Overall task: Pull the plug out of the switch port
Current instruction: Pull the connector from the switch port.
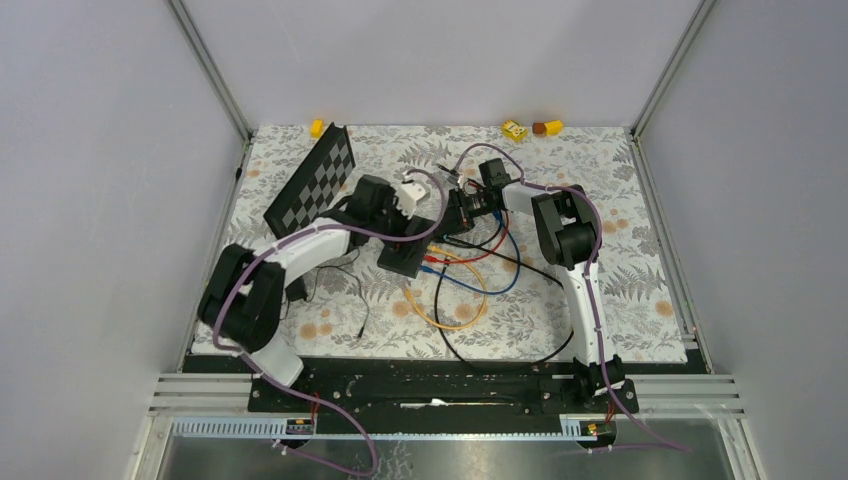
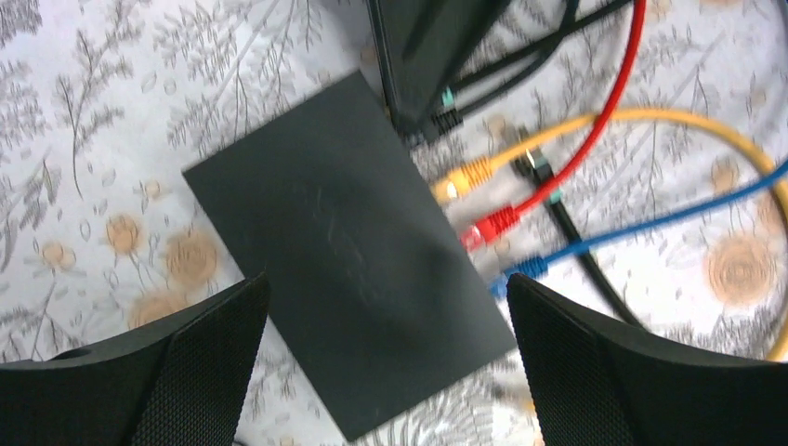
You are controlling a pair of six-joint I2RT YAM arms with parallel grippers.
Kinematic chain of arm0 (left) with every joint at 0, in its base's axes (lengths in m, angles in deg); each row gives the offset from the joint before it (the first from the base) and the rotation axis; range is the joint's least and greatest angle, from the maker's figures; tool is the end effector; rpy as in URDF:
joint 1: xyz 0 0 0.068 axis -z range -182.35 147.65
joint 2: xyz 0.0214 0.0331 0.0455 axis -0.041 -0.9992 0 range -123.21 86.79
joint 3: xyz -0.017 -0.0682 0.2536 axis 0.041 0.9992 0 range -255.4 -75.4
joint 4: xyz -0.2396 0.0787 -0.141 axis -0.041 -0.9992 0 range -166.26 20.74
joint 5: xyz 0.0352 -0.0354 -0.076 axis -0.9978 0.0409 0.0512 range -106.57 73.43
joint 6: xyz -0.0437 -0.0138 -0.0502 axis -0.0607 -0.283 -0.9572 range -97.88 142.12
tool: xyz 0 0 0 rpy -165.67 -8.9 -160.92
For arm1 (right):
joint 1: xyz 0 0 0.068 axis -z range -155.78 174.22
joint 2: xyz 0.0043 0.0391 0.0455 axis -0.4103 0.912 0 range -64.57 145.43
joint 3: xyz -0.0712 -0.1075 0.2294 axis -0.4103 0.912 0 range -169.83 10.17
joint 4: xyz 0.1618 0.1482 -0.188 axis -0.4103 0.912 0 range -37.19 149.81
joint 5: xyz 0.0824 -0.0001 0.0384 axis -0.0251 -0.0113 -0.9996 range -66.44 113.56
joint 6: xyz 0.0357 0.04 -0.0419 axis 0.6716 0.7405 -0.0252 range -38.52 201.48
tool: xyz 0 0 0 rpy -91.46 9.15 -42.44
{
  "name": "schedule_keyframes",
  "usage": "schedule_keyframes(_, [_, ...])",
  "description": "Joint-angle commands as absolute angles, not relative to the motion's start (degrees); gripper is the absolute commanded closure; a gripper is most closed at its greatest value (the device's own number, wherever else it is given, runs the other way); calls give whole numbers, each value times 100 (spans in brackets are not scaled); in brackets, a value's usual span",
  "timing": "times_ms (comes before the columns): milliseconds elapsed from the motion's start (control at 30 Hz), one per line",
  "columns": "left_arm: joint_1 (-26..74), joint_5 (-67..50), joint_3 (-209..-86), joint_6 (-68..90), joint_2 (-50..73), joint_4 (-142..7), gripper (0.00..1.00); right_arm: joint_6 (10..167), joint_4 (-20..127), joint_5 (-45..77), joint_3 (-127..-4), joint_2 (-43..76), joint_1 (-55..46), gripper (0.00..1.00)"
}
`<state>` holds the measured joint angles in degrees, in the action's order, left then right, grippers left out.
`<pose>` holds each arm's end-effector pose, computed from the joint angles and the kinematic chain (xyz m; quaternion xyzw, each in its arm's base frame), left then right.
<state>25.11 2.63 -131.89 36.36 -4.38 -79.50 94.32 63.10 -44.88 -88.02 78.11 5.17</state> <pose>0.3234 -0.1883 0.1721 0.3838 0.8283 -0.1965 0.3577 0.4691 0.2157 0.0412 -0.2126 0.7777 0.5841 0.0933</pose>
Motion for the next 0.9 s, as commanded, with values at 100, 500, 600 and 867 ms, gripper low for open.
schedule_keyframes(100, [2847, -442, -14244, 3113, -1404, -7672, 1, 9284, 6504, -3792, -8575, 8101, 541, 82])
schedule_keyframes(500, [3085, -1317, -14604, 3023, -1955, -7796, 1, 9361, 6394, -3822, -8513, 8097, 541, 84])
schedule_keyframes(600, [3094, -1410, -14602, 3021, -1994, -7796, 1, 9366, 6389, -3814, -8519, 8128, 541, 85])
schedule_keyframes(867, [3095, -1580, -14666, 2994, -2117, -7803, 1, 9352, 6389, -3805, -8510, 8124, 542, 86])
